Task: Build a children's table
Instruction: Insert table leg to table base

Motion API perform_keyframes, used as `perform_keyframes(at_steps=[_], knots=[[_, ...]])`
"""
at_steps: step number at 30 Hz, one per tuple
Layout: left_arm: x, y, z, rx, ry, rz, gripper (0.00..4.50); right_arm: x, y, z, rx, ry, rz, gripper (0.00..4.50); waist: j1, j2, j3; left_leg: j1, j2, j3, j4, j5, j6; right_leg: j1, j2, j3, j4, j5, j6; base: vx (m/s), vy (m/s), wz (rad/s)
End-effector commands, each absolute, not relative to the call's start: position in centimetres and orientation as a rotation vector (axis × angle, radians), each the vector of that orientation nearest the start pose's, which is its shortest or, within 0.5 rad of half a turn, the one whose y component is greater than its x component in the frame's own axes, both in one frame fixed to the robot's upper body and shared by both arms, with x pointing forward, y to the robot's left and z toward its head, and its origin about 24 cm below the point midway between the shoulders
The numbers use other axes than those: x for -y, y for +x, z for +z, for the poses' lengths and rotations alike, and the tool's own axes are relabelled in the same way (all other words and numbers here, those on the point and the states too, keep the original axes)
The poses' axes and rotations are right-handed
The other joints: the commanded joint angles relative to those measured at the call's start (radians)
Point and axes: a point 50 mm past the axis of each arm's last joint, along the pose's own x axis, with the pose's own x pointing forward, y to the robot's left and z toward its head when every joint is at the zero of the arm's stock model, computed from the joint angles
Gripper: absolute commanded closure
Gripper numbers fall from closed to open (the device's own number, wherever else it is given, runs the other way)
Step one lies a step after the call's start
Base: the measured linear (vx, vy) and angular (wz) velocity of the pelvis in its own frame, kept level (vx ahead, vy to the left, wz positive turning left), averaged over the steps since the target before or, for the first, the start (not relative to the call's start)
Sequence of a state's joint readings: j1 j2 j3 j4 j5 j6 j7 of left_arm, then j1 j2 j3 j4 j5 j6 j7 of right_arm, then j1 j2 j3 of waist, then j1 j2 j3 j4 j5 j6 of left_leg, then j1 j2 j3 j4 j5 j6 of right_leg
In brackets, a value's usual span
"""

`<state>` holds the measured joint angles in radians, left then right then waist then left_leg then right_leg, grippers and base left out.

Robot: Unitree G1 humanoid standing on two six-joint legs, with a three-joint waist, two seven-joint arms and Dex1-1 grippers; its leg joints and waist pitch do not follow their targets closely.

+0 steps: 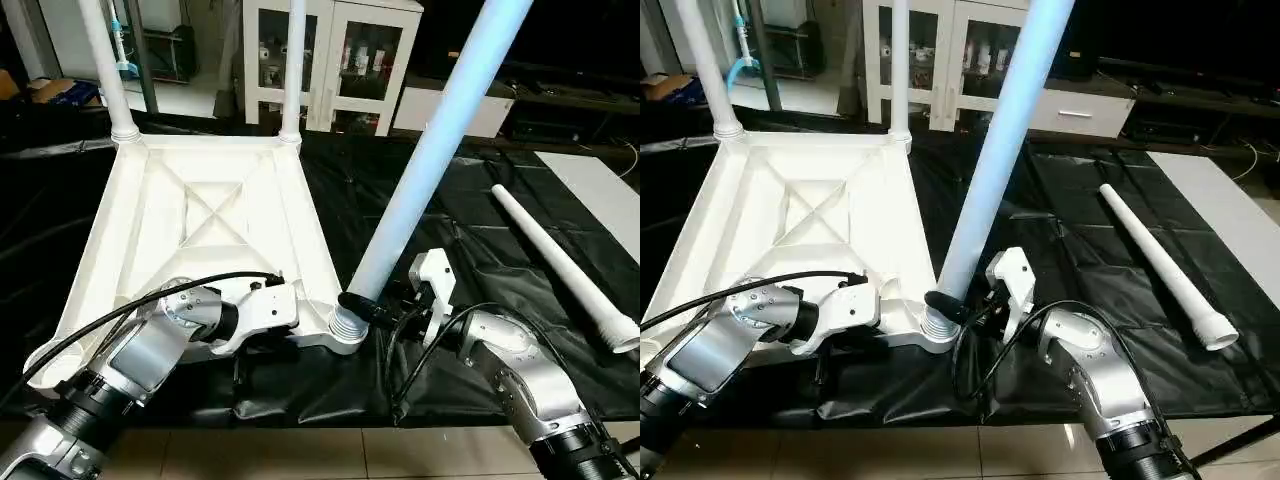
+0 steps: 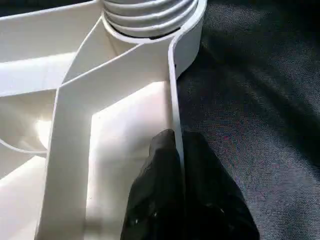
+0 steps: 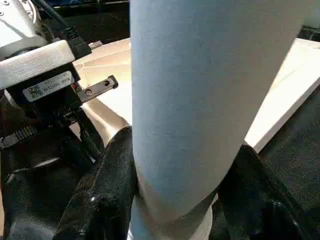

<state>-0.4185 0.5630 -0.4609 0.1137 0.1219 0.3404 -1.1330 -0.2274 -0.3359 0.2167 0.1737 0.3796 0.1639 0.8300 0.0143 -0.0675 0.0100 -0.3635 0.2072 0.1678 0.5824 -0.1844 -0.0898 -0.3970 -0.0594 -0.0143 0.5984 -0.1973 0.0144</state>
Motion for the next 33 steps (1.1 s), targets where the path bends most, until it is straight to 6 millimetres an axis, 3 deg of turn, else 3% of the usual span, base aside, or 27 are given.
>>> perform_keyframes(at_steps=[1, 3, 9, 12, 17, 21, 23, 28, 33], knots=[[-13.4, 26.8, 4.6, -0.614, 0.712, -1.397, 4.5, 16.4, 24.1, -2.3, -0.615, -0.024, 0.92, 2.66, -0.011, 0.028, -0.017, 0.018, 0.021, -0.014, -0.091, -0.513, -0.043, -0.002, -0.044, 0.02, -0.094, -0.415, -0.112, 0.0, 0.0, 0.0], [-13.3, 26.8, 4.6, -0.614, 0.713, -1.398, 4.5, 16.6, 24.1, -2.6, -0.641, -0.054, 0.927, 2.66, -0.013, 0.027, -0.016, 0.018, 0.022, -0.012, -0.091, -0.515, -0.041, -0.002, -0.044, 0.021, -0.096, -0.404, -0.116, 0.0, 0.0, 0.0], [-13.3, 26.8, 4.6, -0.613, 0.715, -1.399, 4.5, 16.4, 23.9, -2.5, -0.704, -0.092, 1.008, 2.66, -0.019, 0.025, -0.011, 0.027, 0.02, -0.018, -0.09, -0.582, -0.047, -0.007, -0.05, 0.02, -0.11, -0.526, -0.09, 0.0, 0.0, 0.0], [-13.2, 26.8, 4.6, -0.612, 0.715, -1.399, 4.5, 16.5, 23.5, -2.9, -0.761, -0.103, 1.038, 2.66, -0.018, 0.025, -0.012, 0.03, 0.021, -0.018, -0.091, -0.58, -0.045, -0.009, -0.049, 0.022, -0.11, -0.518, -0.09, 0.0, 0.0, 0.0], [-13.2, 26.8, 4.6, -0.611, 0.716, -1.399, 4.5, 16.3, 24.4, -2.7, -0.729, -0.093, 0.988, 2.66, -0.02, 0.024, -0.013, 0.025, 0.021, -0.02, -0.094, -0.578, -0.049, -0.005, -0.049, 0.021, -0.107, -0.496, -0.094, 0.0, 0.0, 0.0], [-13.3, 26.7, 4.6, -0.611, 0.719, -1.398, 4.5, 16.3, 24.9, -2.3, -0.706, -0.063, 0.976, 2.66, -0.024, 0.023, -0.01, 0.029, 0.02, -0.024, -0.093, -0.616, -0.051, -0.011, -0.051, 0.018, -0.117, -0.573, -0.073, 0.0, 0.0, 0.0], [-13.3, 26.7, 4.6, -0.611, 0.719, -1.398, 4.5, 16.7, 24.6, -2.5, -0.725, -0.058, 0.978, 2.66, -0.025, 0.025, -0.012, 0.029, 0.021, -0.026, -0.095, -0.619, -0.052, -0.009, -0.051, 0.016, -0.118, -0.569, -0.069, 0.0, 0.0, 0.0], [-13.3, 26.7, 4.6, -0.612, 0.718, -1.398, 4.5, 17.3, 25.0, -2.8, -0.719, 0.05, 0.863, 2.66, -0.026, 0.026, -0.012, 0.029, 0.022, -0.023, -0.099, -0.614, -0.051, -0.01, -0.049, 0.018, -0.116, -0.509, -0.089, 0.0, 0.0, 0.0], [-13.3, 26.7, 4.6, -0.613, 0.718, -1.401, 4.5, 18.5, 27.1, -2.1, -0.667, 0.213, 0.656, 2.66, -0.032, 0.026, -0.011, 0.028, 0.019, -0.028, -0.099, -0.631, -0.055, -0.009, -0.052, 0.013, -0.121, -0.558, -0.082, 0.0, 0.0, 0.0]])
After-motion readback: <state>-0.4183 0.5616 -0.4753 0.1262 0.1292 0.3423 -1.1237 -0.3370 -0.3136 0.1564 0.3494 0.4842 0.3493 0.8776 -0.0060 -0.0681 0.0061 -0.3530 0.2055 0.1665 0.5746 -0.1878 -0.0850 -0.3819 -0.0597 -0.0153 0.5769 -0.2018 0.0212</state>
